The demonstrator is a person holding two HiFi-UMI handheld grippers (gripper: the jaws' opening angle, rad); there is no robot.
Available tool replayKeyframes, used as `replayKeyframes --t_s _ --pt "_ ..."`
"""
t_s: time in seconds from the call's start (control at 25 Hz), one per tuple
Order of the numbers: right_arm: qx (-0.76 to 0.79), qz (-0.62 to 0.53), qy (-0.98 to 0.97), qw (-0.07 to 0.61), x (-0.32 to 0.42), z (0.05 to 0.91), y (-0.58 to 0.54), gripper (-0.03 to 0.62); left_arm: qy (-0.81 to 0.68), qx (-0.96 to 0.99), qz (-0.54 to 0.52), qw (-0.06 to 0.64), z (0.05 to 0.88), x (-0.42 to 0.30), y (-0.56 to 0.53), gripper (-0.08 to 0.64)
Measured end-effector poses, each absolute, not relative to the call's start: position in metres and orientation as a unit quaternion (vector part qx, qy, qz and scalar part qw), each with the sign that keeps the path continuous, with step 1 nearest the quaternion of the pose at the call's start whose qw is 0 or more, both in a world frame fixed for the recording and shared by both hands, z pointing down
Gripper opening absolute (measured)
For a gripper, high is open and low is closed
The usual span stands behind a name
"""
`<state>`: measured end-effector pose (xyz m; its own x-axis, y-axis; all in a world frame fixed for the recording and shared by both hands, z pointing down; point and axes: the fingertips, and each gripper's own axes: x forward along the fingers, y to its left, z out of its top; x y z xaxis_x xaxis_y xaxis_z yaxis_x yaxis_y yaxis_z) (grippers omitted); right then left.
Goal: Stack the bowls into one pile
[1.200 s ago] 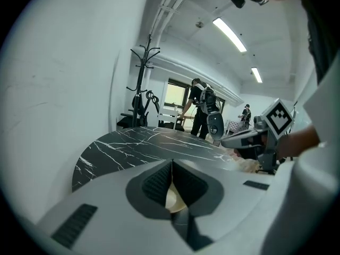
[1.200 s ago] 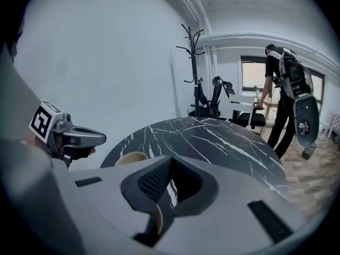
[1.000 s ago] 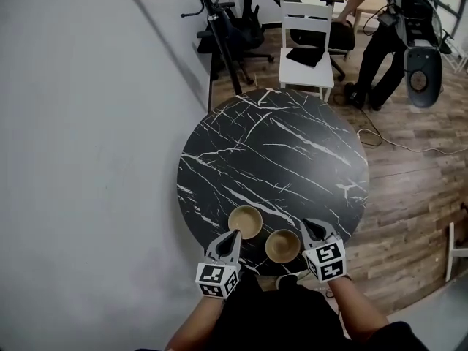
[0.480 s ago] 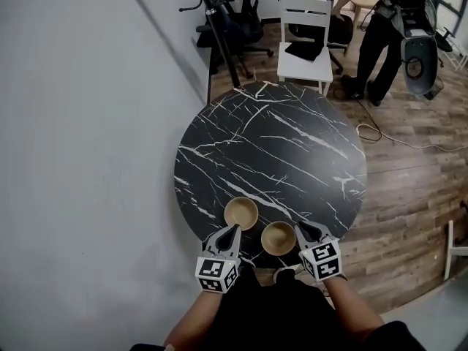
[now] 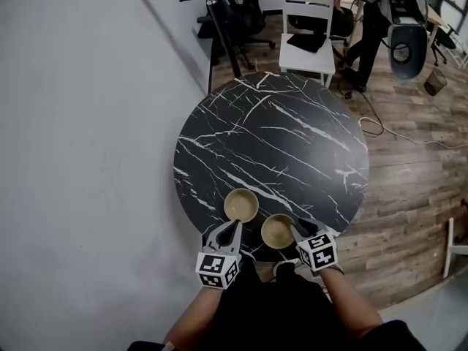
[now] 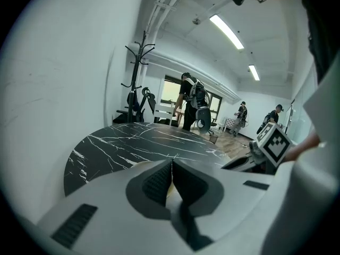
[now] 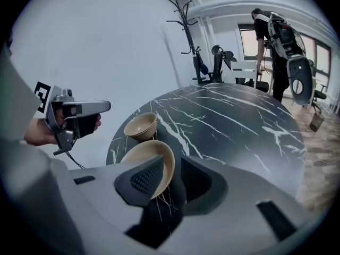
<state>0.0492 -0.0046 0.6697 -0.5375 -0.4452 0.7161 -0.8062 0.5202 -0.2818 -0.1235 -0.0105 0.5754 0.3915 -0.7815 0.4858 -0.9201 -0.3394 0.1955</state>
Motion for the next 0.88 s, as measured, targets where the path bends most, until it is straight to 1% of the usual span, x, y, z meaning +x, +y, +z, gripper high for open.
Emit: replayKeyframes --t_s 0.4,0.6,0.88 --pt "0.367 0.349 -0.801 0.319 0.043 0.7 0.002 0.114 -0.533 0.798 0.163 0.228 0.58 -0.133 -0.004 0.017" --pt "0.348 0.342 -0.803 0.341 0.036 0.707 0.006 0.107 -0.539 0.794 0.162 0.229 0.581 -0.142 -0.002 0.017" --pt "0.358 0.328 -0.801 0.349 0.036 0.707 0.001 0.046 -0.539 0.792 0.161 0.237 0.584 -0.143 0.001 0.017"
